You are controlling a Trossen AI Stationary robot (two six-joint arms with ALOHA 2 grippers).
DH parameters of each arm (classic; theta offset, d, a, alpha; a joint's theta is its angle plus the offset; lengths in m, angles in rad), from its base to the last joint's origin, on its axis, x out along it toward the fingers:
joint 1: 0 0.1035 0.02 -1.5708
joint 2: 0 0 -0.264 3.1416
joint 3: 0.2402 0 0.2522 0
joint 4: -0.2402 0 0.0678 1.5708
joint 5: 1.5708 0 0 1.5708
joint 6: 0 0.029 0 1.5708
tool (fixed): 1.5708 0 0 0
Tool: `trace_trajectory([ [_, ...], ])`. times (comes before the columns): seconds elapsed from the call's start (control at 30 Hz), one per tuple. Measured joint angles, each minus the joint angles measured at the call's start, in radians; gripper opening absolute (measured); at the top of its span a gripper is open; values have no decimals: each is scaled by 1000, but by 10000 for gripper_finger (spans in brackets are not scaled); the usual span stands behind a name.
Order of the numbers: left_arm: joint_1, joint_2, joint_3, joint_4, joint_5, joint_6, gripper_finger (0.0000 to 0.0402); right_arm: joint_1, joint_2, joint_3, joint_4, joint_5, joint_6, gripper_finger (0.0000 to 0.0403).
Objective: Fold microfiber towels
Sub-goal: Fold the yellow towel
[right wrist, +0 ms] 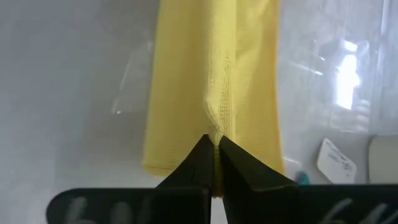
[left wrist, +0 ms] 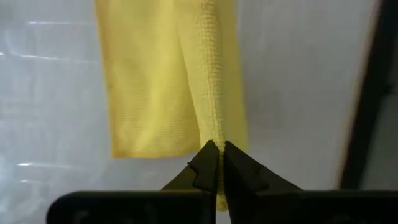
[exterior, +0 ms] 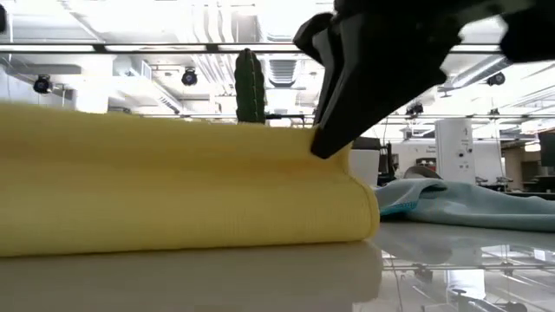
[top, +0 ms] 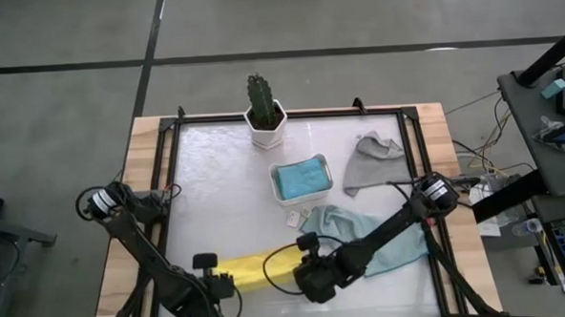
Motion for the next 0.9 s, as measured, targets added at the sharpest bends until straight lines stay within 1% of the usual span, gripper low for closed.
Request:
trace_trajectory([
  [0.13,35,-12,-58,-2,0,26,1,-33,0,0,-17,-1,-32,9],
  [0.4,102,-62,-177,10,-6,28,1,-89,0,0,-27,-2,-70,9],
  [0.57,125,-66,-215,12,-10,27,1,-116,0,-2,-26,-8,-70,9],
  [0.63,128,-66,-226,17,-33,17,1,-124,0,-5,-26,-9,-69,10],
  [0.7,129,-66,-235,14,-47,5,1,-132,0,-5,-27,-17,-69,16],
  [0.8,130,-66,-239,18,-52,2,2,-143,0,-5,-27,-42,-65,40],
  [0.9,130,-66,-238,21,-53,0,17,-153,0,-5,-29,-41,-58,68],
])
